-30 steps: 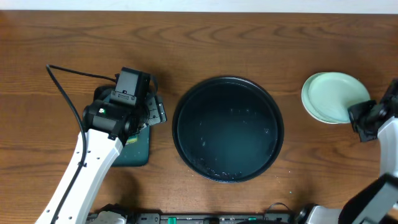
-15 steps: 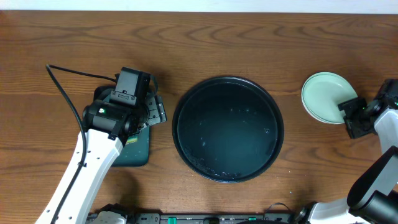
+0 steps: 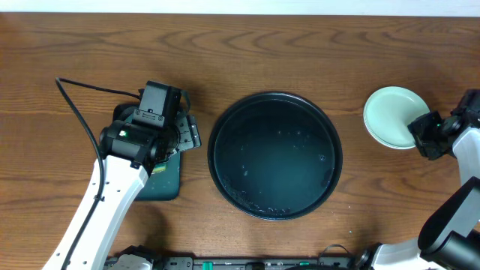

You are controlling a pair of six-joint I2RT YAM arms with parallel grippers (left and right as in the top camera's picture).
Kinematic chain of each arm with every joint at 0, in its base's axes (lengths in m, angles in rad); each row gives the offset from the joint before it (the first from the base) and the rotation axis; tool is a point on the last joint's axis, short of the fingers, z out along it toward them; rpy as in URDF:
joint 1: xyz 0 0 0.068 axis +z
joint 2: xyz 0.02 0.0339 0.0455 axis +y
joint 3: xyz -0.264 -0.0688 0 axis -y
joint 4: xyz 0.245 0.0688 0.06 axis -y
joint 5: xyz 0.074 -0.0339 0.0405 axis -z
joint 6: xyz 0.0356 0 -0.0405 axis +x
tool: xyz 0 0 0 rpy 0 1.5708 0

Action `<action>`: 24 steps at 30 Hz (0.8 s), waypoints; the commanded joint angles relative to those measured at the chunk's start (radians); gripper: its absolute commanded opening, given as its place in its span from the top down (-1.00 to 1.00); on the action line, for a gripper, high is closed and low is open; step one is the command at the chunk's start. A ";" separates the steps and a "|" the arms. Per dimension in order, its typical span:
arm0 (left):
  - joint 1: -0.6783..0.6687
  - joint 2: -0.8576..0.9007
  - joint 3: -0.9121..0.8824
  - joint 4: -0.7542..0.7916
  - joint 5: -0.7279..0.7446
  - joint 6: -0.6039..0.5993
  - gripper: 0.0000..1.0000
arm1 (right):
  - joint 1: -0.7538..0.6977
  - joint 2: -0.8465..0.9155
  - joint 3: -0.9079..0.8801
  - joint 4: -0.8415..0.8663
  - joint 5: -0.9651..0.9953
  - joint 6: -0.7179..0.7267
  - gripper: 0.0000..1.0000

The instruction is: Clean dirty plates on tray and stack at the side

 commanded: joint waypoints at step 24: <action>-0.002 -0.592 0.085 0.031 -0.112 0.138 -0.59 | 0.230 -0.673 0.067 0.007 -0.033 -0.397 -0.30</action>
